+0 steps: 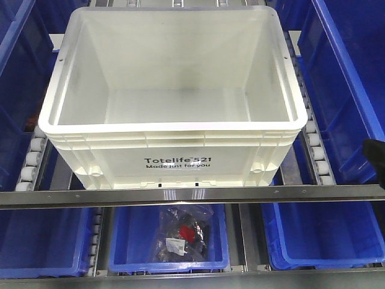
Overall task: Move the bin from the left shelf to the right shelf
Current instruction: 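Lower both grippers onto the side rims of the white tote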
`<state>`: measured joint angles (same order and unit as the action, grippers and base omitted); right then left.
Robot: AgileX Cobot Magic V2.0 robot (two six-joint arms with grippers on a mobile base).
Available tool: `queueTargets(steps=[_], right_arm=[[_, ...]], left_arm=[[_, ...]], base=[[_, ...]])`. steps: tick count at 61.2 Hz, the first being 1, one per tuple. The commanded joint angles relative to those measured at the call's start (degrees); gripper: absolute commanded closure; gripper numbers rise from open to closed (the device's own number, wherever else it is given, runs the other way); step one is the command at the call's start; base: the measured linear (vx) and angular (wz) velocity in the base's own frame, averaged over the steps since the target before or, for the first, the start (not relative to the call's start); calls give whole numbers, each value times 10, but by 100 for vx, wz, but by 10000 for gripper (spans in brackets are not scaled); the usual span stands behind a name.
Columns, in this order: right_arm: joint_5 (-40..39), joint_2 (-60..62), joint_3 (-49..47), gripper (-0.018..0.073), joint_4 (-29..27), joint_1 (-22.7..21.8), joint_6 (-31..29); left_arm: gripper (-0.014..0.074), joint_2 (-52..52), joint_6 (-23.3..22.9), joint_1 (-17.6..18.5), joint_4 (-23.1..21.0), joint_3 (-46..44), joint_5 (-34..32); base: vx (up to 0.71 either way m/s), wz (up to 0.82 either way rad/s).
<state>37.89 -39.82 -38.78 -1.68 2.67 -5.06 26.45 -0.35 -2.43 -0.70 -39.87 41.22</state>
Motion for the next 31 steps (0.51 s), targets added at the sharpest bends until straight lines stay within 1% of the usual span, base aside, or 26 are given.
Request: queueTargets(steps=[1, 5, 7, 10, 15, 18, 23, 27, 31], right_arm=[[3, -20, -51, -168, -10, 0, -15], [24, -36, -73, -158, -17, 14, -30], [30, -45, -81, -150, -17, 29, -37], [36, -60, -93, -134, -10, 61, -47], [43, -87, -114, -109, 17, 113, -41], [49, -107, -132, -94, 47, 142, -20], [56, -147, -170, -75, 93, 172, 26], [62, -184, -203, -66, 113, 184, 57], [77, -225, -240, -61, 123, 184, 91]], left_arm=[[-64, 23, 20, 5, -25, -40, -24], [-52, 41, 60, 25, -54, -59, -14], [-46, 50, 82, 39, -70, -66, -11], [-35, 67, 119, 65, -97, -75, -6], [-22, 97, 144, 107, -108, -83, -1], [-16, 123, 146, 131, -105, -92, 3], [-13, 173, 146, 157, -95, -117, 6], [-11, 220, 138, 162, -81, -141, 6], [-9, 276, 111, 162, -53, -173, 6]], base=[[0, 0], [0, 0], [0, 0], [0, 0], [0, 0], [0, 0], [0, 0], [0, 0], [0, 0]])
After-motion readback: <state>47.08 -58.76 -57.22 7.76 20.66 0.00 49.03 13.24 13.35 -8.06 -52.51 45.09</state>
